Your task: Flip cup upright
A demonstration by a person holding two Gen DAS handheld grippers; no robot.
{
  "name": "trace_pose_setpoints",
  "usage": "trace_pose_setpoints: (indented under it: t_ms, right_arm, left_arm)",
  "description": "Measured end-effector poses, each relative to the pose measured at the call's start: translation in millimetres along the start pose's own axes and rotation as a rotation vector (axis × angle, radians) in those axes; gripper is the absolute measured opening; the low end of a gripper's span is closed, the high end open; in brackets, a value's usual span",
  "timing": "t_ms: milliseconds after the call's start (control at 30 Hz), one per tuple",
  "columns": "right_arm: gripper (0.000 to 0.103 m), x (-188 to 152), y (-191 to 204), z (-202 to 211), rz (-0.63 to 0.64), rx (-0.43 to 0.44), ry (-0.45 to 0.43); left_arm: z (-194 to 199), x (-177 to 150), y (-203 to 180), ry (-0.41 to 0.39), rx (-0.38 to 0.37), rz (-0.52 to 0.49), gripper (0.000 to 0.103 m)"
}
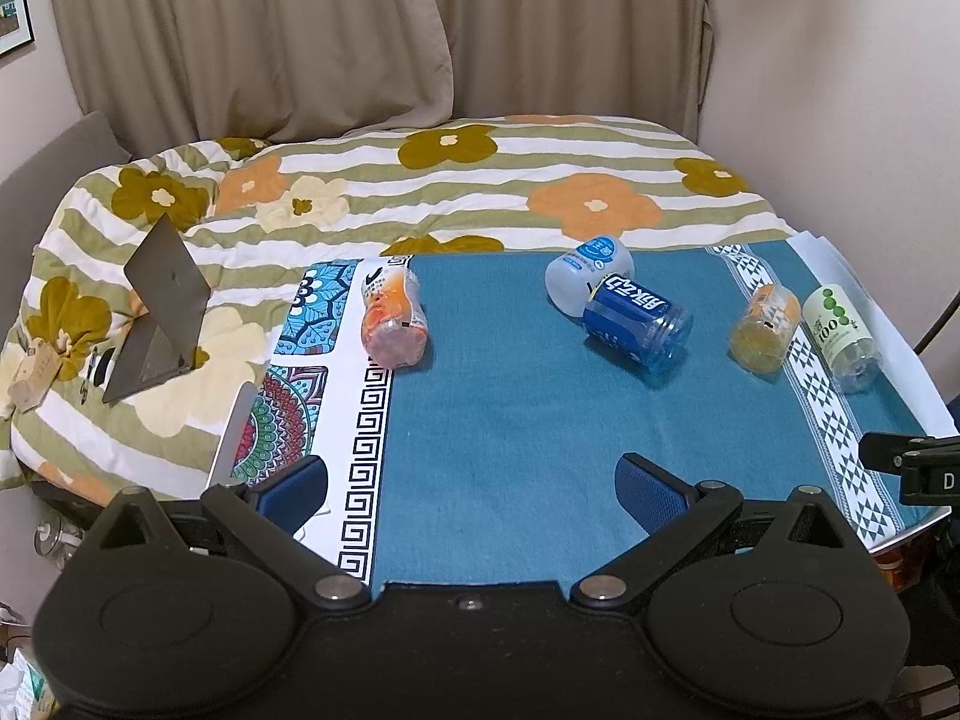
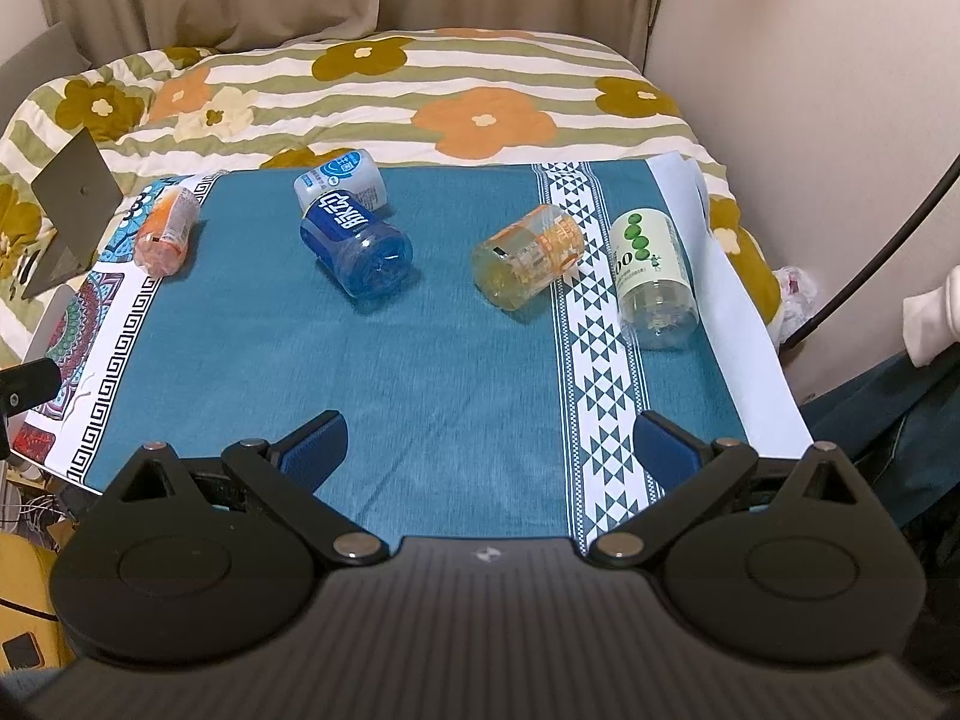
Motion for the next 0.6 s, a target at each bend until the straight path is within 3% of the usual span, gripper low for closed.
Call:
trace_pose_setpoints:
  t_ms: [600]
  right_arm:
    - [0.103, 6.0, -2.6, -1.6, -0.011, 0.029, 0.006]
  left_arm:
    - [-3.0, 11.0, 2.6, 0.017, 0.001, 0.003, 0.103]
Point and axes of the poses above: each gripper's, at about its wrist camera, not at the fingertips, and z roughly against the way its jaws point, y to its left, x to its top, the point moved 10 cm from there along -z, roughly the way its jaws point, and after that the axes turned 14 degrees about y, right-handed, at the moved point
